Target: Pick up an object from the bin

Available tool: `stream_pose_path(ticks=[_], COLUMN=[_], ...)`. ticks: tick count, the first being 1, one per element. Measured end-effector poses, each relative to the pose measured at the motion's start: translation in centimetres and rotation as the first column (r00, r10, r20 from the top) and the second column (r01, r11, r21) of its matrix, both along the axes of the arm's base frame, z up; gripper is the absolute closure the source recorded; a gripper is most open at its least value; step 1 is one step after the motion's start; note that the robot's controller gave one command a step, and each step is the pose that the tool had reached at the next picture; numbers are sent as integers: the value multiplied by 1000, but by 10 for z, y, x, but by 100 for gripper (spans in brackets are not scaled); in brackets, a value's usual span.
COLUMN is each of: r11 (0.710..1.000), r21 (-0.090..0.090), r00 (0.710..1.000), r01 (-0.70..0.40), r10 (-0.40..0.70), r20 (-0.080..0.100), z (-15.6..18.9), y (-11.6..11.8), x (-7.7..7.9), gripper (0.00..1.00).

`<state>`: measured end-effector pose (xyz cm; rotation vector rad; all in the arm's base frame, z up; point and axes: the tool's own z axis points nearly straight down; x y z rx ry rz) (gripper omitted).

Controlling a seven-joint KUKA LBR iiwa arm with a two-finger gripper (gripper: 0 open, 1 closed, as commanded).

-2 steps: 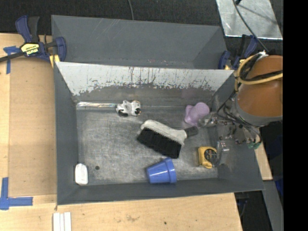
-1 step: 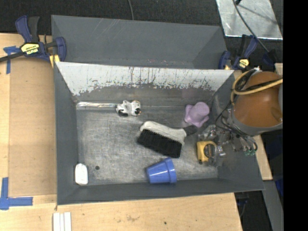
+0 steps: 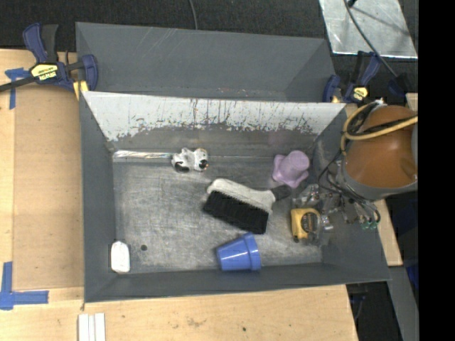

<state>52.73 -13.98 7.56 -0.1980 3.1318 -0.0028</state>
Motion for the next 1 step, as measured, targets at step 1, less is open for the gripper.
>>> stream_pose_path(ticks=[1], r11=[997], r21=[2], r00=[997], r01=[74], r10=[-74], r20=[-5], z=[194], y=[1], x=[-3], gripper=[100])
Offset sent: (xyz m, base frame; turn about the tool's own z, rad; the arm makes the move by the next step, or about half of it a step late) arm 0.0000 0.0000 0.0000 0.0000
